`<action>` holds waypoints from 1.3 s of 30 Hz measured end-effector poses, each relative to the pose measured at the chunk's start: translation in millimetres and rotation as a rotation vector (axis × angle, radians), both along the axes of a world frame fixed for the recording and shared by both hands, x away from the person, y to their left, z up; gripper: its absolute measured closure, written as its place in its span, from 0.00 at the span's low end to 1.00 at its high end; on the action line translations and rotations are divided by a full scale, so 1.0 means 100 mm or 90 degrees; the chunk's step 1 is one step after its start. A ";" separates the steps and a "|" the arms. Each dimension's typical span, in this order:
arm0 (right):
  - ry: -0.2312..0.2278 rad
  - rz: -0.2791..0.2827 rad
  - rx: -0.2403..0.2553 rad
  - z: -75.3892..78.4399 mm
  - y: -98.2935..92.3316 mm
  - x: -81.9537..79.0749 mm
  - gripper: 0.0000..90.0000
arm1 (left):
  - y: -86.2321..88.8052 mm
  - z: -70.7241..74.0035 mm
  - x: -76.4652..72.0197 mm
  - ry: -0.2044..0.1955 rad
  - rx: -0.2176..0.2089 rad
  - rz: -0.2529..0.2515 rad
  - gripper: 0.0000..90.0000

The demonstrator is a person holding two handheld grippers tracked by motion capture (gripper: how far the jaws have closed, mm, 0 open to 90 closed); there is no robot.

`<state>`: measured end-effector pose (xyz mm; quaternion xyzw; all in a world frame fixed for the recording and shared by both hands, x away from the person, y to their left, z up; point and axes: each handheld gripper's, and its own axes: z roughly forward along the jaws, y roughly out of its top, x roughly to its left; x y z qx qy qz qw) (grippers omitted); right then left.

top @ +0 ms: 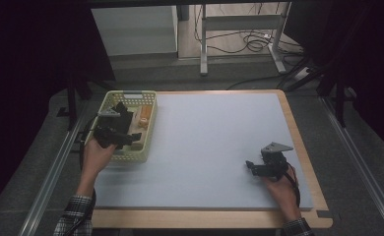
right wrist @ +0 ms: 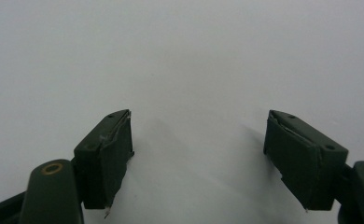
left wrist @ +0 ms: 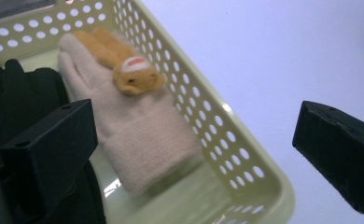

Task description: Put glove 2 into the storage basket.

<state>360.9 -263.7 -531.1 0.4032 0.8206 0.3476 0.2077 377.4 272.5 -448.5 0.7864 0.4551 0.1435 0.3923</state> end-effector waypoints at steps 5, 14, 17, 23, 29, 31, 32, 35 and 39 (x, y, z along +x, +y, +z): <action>0.000 0.000 0.000 0.00 0.00 0.00 0.26 | -0.05 0.02 -0.07 -0.013 -0.001 -0.014 0.00; -0.001 0.001 0.000 0.00 0.00 0.00 0.26 | -0.12 -0.01 -0.15 -0.022 0.005 -0.029 0.00; -0.001 0.000 0.000 0.00 0.00 0.00 0.26 | -0.15 -0.01 -0.17 -0.026 0.006 -0.038 0.00; -0.001 0.000 0.000 0.00 0.00 0.00 0.26 | -0.22 -0.01 -0.21 -0.033 0.004 -0.050 0.00; -0.001 0.000 -0.001 0.00 0.00 0.00 0.26 | -0.31 -0.01 -0.26 -0.038 -0.003 -0.068 0.00; -0.001 0.000 0.000 0.00 0.00 0.00 0.26 | -0.34 -0.02 -0.28 -0.040 -0.004 -0.074 0.00; -0.001 0.001 -0.001 0.00 0.00 0.00 0.26 | -0.35 -0.02 -0.28 -0.041 -0.005 -0.077 0.00; -0.001 0.001 -0.001 0.00 0.00 0.00 0.26 | -0.40 -0.02 -0.30 -0.043 -0.007 -0.085 0.00; -0.001 0.000 -0.001 0.00 0.00 0.00 0.26 | -0.47 -0.02 -0.32 -0.045 -0.009 -0.095 0.00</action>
